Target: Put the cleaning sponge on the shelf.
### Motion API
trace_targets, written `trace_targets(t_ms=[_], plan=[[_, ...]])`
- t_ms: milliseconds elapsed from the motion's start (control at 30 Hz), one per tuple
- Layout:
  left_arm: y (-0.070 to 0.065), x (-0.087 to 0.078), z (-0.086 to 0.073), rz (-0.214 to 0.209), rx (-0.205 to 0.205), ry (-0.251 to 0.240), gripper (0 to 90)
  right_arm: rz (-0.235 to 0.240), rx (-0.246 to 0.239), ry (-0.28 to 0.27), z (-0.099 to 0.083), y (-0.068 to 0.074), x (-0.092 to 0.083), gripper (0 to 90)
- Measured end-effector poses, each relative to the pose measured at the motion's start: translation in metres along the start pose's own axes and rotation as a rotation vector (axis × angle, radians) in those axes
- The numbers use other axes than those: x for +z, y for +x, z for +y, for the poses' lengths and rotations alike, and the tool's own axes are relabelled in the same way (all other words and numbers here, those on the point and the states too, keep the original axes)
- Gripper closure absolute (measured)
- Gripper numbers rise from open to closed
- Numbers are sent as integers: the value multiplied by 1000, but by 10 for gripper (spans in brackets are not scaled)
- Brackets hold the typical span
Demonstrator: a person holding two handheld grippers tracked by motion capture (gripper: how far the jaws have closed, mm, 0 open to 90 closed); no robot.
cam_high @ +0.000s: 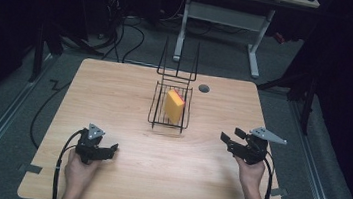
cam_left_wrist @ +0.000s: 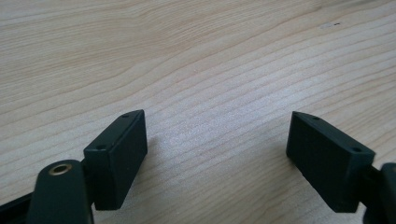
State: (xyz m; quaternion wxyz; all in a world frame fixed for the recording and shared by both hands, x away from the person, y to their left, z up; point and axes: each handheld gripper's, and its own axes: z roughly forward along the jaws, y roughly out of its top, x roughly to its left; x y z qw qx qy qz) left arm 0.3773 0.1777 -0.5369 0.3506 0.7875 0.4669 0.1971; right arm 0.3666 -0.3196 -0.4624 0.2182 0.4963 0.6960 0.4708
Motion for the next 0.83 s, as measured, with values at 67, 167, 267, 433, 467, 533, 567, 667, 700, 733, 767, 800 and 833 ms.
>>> trace_targets(t_ms=[67, 167, 267, 433, 467, 533, 567, 667, 700, 733, 767, 800, 833], plan=[[0, 0, 0, 0, 0, 0, 210, -19, 0, 20, -9, -2, 2, 326], [0, 0, 0, 0, 0, 0, 210, -30, 5, 59, -26, -4, 10, 323], [0, 0, 0, 0, 0, 0, 210, -45, -6, 134, -40, -4, 22, 319], [0, 0, 0, 0, 0, 0, 210, -94, -66, 234, -54, -1, 37, 319], [0, 0, 0, 0, 0, 0, 210, -102, -74, 251, -56, -1, 39, 317], [0, 0, 0, 0, 0, 0, 210, -127, -99, 270, -57, 0, 40, 319], [0, 0, 0, 0, 0, 0, 210, -135, -115, 273, -57, 1, 40, 318], [0, 0, 0, 0, 0, 0, 210, -148, -119, 274, -58, 2, 40, 316], [0, 0, 0, 0, 0, 0, 210, -149, -118, 275, -58, 3, 40, 316], [0, 0, 0, 0, 0, 0, 210, -148, -120, 274, -58, 3, 39, 316], [0, 0, 0, -1, 0, 0, 210, -148, -120, 274, -58, 3, 39, 316], [0, 0, 0, -1, -1, 0, 210, -148, -119, 274, -58, 3, 39, 316], [0, 0, 0, -1, 0, 0, 210, -149, -120, 274, -58, 3, 39, 316]])
